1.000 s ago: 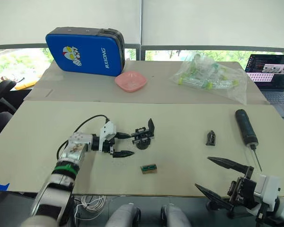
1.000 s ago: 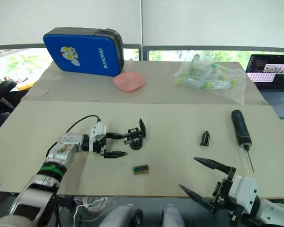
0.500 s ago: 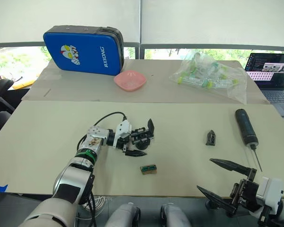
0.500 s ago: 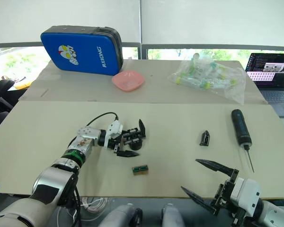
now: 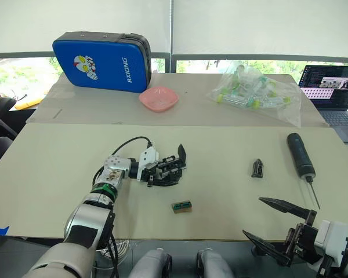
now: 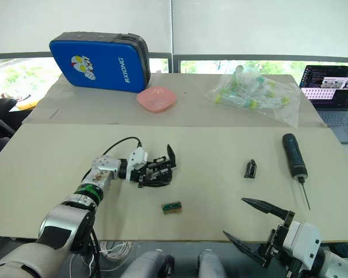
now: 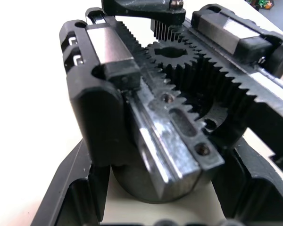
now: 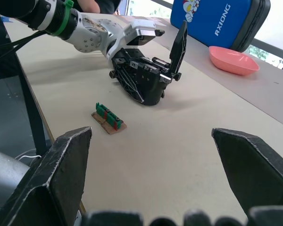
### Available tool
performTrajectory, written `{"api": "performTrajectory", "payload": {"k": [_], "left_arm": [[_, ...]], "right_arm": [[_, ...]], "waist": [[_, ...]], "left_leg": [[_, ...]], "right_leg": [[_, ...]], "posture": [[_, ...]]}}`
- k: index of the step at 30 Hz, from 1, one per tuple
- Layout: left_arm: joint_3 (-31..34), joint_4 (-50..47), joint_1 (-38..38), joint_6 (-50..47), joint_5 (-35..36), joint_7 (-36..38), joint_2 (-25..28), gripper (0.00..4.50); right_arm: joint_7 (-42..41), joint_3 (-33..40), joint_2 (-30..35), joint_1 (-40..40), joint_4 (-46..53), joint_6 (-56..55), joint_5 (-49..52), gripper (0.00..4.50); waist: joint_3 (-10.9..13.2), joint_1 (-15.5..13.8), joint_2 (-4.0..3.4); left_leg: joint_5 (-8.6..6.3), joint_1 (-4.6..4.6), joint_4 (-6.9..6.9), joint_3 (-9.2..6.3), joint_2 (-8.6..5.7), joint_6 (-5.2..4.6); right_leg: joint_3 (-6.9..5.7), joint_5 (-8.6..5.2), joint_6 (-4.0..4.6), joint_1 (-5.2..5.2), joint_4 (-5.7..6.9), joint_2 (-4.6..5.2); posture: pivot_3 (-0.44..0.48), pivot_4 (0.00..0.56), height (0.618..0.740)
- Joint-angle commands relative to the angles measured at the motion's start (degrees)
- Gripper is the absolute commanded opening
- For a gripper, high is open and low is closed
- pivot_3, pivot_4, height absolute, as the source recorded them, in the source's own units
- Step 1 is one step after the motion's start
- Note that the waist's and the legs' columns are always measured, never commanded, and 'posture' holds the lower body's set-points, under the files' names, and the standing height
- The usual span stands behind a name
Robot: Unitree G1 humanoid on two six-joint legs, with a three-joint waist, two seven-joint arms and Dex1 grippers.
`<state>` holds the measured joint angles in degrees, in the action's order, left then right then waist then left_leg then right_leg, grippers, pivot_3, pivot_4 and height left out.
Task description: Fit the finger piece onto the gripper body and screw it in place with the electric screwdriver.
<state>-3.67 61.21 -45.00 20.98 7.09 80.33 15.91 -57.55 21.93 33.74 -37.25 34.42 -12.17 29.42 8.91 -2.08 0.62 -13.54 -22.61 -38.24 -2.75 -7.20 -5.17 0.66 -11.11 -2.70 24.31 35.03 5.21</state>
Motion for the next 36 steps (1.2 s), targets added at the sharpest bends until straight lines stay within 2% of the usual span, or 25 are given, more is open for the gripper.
{"api": "performTrajectory", "payload": {"k": [1, 3, 5, 11, 17, 21, 27, 30, 32, 34, 36], "left_arm": [[2.3, -16.8, 4.8, -10.2, 4.1, -7.3, -1.0, 2.37], [1.5, -29.6, 11.1, -18.3, 5.6, -10.5, -1.3, 2.37], [0.3, -39.2, 16.7, -21.3, 4.6, -14.1, -1.0, 2.37], [-1.2, -54.8, 25.8, -29.0, 1.6, -26.6, -1.6, 2.37], [-3.3, -59.7, 29.9, -31.9, -1.0, -35.8, -3.4, 2.37], [-4.7, -60.7, 32.0, -33.9, 0.1, -37.1, -4.1, 2.37], [-7.1, -58.8, 33.2, -30.6, -2.1, -38.4, -3.2, 2.37], [-6.9, -57.7, 33.0, -31.8, -1.5, -39.3, -3.8, 2.37], [-7.1, -57.4, 32.8, -32.0, -1.5, -39.2, -3.6, 3.44], [-6.9, -57.6, 33.0, -32.3, -1.2, -38.7, -3.2, 4.30], [-6.7, -57.7, 33.2, -32.4, -0.8, -38.1, -2.6, 4.42]], "right_arm": [[-0.4, 0.9, 0.2, -0.1, 2.0, -1.3, 0.7, 4.50], [-0.6, 0.8, 0.5, 0.2, 1.7, -1.4, 0.7, 4.50], [-0.7, 0.9, 0.6, 1.1, 1.3, -1.6, 0.9, 4.50], [-1.6, 1.3, 0.6, 2.1, 0.3, -1.5, 1.3, 4.50], [-2.1, 0.4, 0.6, 2.7, 0.0, -1.4, 1.1, 4.50], [-2.6, 0.6, 0.9, 2.6, 0.2, -1.0, 1.3, 4.50], [-2.8, 1.2, 0.9, 1.8, 0.9, -1.0, 1.7, 4.50], [-2.7, 0.9, 0.7, 1.6, 1.1, -0.9, 1.8, 4.50], [-2.3, 0.5, 0.6, 1.8, 1.3, -0.8, 1.7, 4.50], [-2.0, 0.2, 0.6, 2.0, 1.4, -0.8, 1.5, 4.50], [-1.9, 0.2, 0.6, 2.1, 1.4, -0.7, 1.5, 4.50]], "waist": [[0.0, -0.1, 0.02], [0.0, -0.1, 0.01], [0.0, 0.0, 0.00], [0.0, -0.5, 0.01], [0.0, -0.5, 0.00], [0.0, -0.5, -0.01], [0.0, -0.5, -0.09], [-0.1, -0.5, -0.16], [-0.1, -0.5, -0.24], [-0.2, -0.6, -0.28], [-0.2, -0.5, -0.29]], "left_leg": [[0.00, -0.03, 0.00, -0.01, 0.00, 0.00], [0.00, -0.06, 0.00, -0.02, 0.00, 0.00], [-0.02, -0.14, 0.00, -0.02, 0.01, -0.03], [0.01, -0.14, 0.00, -0.05, 0.02, 0.05], [0.03, 0.02, 0.00, -0.04, 0.02, 0.08], [0.03, 0.07, 0.00, -0.05, 0.01, 0.08], [0.02, 0.18, 0.01, -0.04, 0.01, 0.07], [0.02, 0.20, 0.01, -0.04, 0.01, 0.07], [0.02, 0.22, 0.01, -0.04, 0.01, 0.07], [0.02, 0.24, 0.01, -0.04, 0.01, 0.07], [0.02, 0.24, 0.01, -0.03, 0.02, 0.07]], "right_leg": [[0.03, 0.00, 0.00, 0.02, 0.00, 0.00], [0.10, 0.00, 0.01, 0.03, -0.01, 0.00], [0.18, 0.01, 0.02, 0.08, -0.01, 0.01], [0.20, 0.03, 0.05, 0.07, -0.01, 0.02], [0.18, 0.00, 0.01, 0.04, -0.03, 0.04], [0.16, 0.00, 0.01, 0.03, -0.03, 0.04], [0.18, 0.00, 0.01, -0.06, -0.03, 0.05], [0.19, -0.18, -0.29, -0.08, -0.03, 0.06], [0.19, -0.25, -0.40, -0.10, -0.03, 0.07], [0.18, -0.27, -0.42, -0.13, -0.03, 0.09], [0.18, -0.28, -0.44, -0.14, -0.03, 0.09]], "posture": [[0.000, 0.150, 0.740], [0.000, 0.150, 0.740], [0.000, 0.150, 0.740], [0.000, 0.150, 0.740], [0.000, 0.150, 0.740], [0.000, 0.150, 0.740], [0.000, 0.150, 0.740], [0.000, 0.150, 0.740], [0.000, 0.150, 0.740], [0.000, 0.150, 0.740], [0.000, 0.150, 0.740]]}}
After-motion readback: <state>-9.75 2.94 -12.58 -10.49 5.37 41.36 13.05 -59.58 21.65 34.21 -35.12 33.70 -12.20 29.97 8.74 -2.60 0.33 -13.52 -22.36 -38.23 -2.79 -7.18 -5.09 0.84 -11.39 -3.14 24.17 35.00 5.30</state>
